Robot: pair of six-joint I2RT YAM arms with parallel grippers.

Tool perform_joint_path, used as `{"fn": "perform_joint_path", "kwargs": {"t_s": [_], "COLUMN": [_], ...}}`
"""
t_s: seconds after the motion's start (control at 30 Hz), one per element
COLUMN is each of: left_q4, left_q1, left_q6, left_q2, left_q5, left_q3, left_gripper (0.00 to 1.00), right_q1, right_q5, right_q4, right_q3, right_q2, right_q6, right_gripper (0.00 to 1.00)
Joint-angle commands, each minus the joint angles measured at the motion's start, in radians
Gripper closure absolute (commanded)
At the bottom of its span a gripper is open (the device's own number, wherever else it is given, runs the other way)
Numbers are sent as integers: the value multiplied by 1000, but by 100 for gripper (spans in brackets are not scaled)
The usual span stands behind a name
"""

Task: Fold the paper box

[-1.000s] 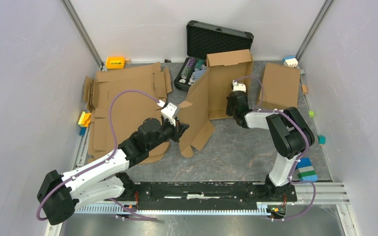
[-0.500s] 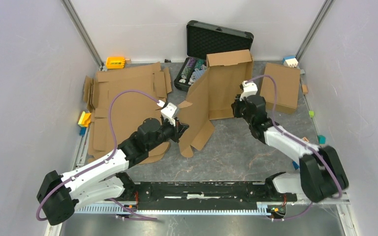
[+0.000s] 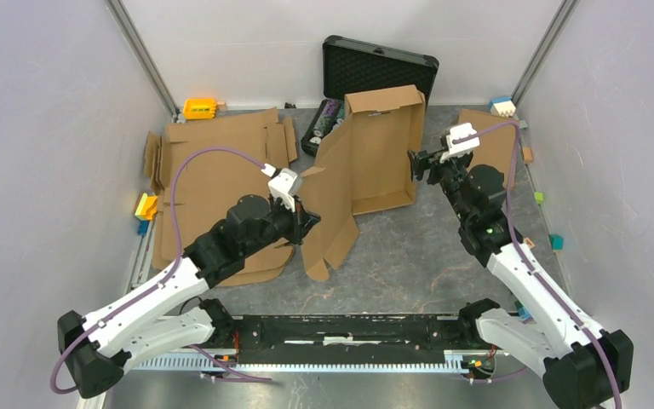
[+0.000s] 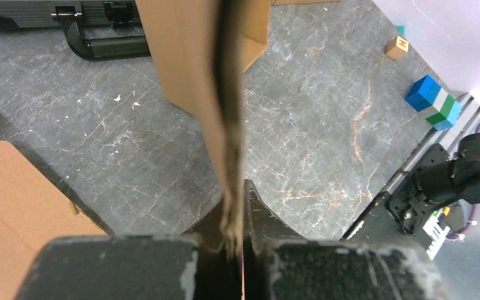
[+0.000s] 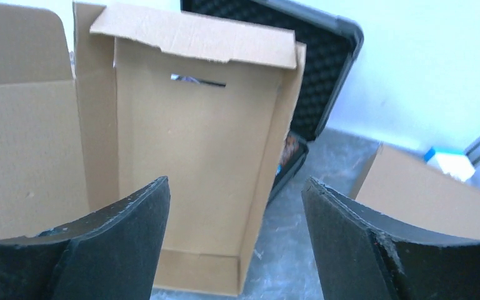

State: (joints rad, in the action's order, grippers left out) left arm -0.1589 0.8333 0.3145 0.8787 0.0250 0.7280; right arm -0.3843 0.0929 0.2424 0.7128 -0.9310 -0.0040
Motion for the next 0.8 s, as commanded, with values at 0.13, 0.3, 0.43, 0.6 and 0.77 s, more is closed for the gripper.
{"fn": "perform_joint_path", "kwargs": {"t_s": [0.13, 0.3, 0.43, 0.6, 0.77], "left_q4": [-415, -624, -686, -719, -724], "left_q1": [4, 0, 0, -2, -3], "left_q6": [29, 25, 32, 41, 89], "left_q2": [-25, 19, 26, 45, 38], "left_q5": [-10, -112, -179, -338, -453], "left_q3": [316, 467, 516, 582, 657], "left_gripper": [98, 98, 98, 98, 98], "right_q1": [-1, -1, 0, 1, 2], "right_q5": [-149, -20, -21, -29, -5], "right_q4": [-231, -253, -435, -488, -486], "right_q3": [291, 280, 328, 239, 146], "right_q2": [-119, -112, -176, -158, -79], "right_q6": [-246, -115, -42, -3, 15], "right_gripper": [17, 4, 4, 6, 6]}}
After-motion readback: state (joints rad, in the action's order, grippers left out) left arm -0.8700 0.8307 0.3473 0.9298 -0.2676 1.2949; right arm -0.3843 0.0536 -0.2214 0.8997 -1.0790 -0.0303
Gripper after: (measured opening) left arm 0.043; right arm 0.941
